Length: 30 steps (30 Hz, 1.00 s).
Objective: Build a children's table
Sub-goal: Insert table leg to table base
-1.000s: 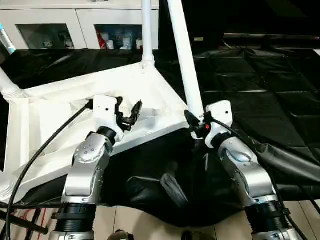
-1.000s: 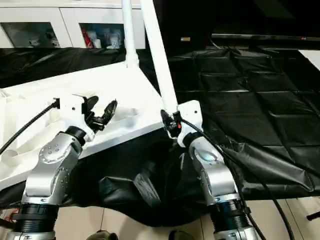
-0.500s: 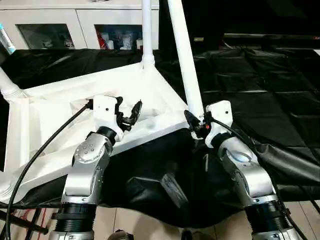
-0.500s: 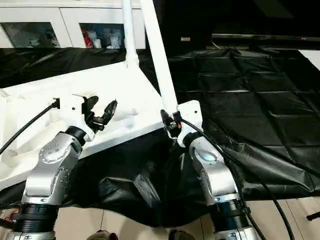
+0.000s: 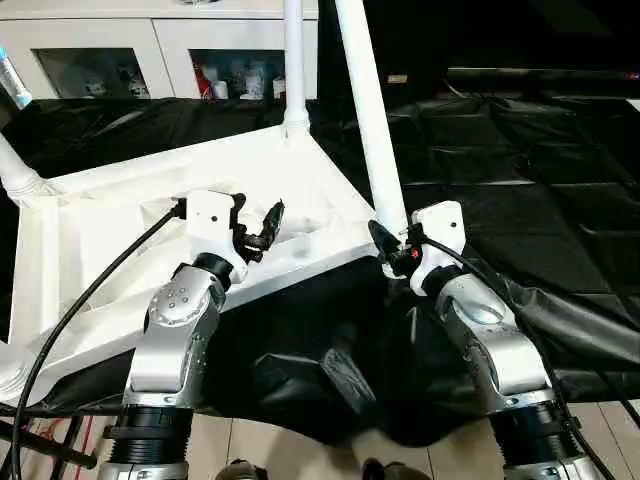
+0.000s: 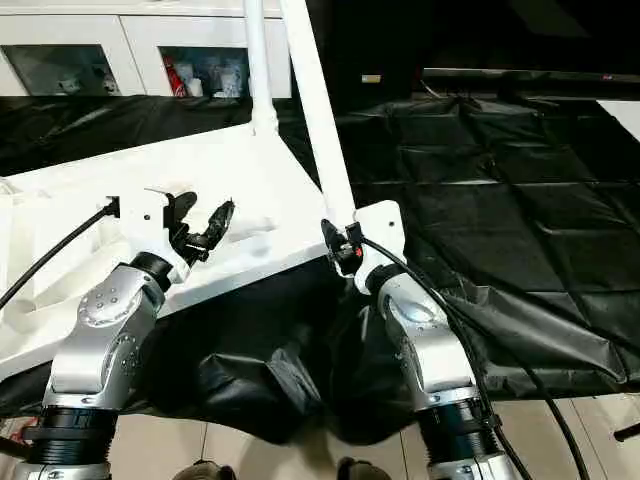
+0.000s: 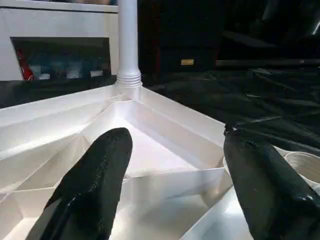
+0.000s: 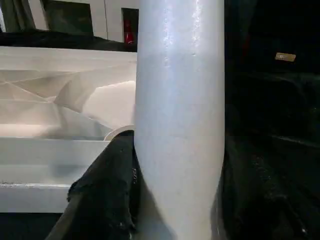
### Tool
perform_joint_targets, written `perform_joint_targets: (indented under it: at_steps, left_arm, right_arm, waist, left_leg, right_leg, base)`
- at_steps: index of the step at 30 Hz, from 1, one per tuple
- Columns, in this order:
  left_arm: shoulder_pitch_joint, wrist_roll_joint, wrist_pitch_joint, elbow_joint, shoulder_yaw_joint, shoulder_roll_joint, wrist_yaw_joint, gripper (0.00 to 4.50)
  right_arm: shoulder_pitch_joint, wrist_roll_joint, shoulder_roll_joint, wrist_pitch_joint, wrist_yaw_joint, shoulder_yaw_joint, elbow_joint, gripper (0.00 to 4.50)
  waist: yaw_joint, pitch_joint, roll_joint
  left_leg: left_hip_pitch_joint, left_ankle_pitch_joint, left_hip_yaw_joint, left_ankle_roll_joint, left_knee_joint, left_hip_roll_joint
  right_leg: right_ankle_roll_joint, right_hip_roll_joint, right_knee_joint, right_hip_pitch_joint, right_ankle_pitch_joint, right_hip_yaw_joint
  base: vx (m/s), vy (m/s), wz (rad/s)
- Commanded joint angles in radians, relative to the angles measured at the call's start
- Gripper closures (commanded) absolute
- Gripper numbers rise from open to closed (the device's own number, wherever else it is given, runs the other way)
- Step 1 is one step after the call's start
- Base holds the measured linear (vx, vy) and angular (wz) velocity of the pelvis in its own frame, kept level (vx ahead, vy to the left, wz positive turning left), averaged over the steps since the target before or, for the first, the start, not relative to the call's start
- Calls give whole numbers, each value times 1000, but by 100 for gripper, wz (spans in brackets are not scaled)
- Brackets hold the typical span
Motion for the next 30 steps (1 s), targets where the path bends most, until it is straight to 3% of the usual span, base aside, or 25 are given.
perform_joint_targets:
  at_steps: [1,30]
  left_arm:
    - [-5,5,6,-15,-7,0,4,114]
    - [-5,5,6,-15,-7,0,4,114]
  right_arm:
    - [-2,4,-2,-7,2,-4,-8,263]
    - [-2,4,-2,-7,2,-4,-8,263]
  waist:
    - [1,-95,1]
    - [1,-94,0]
  left_leg:
    - [11,-216,-8,41,-61,11]
    - [11,-217,-8,41,-60,11]
  right_leg:
    - [-115,-35,-73,65,-299,42]
    - [-114,-34,-73,66,-306,42]
  base:
    - [0,0,0]
    - [0,0,0]
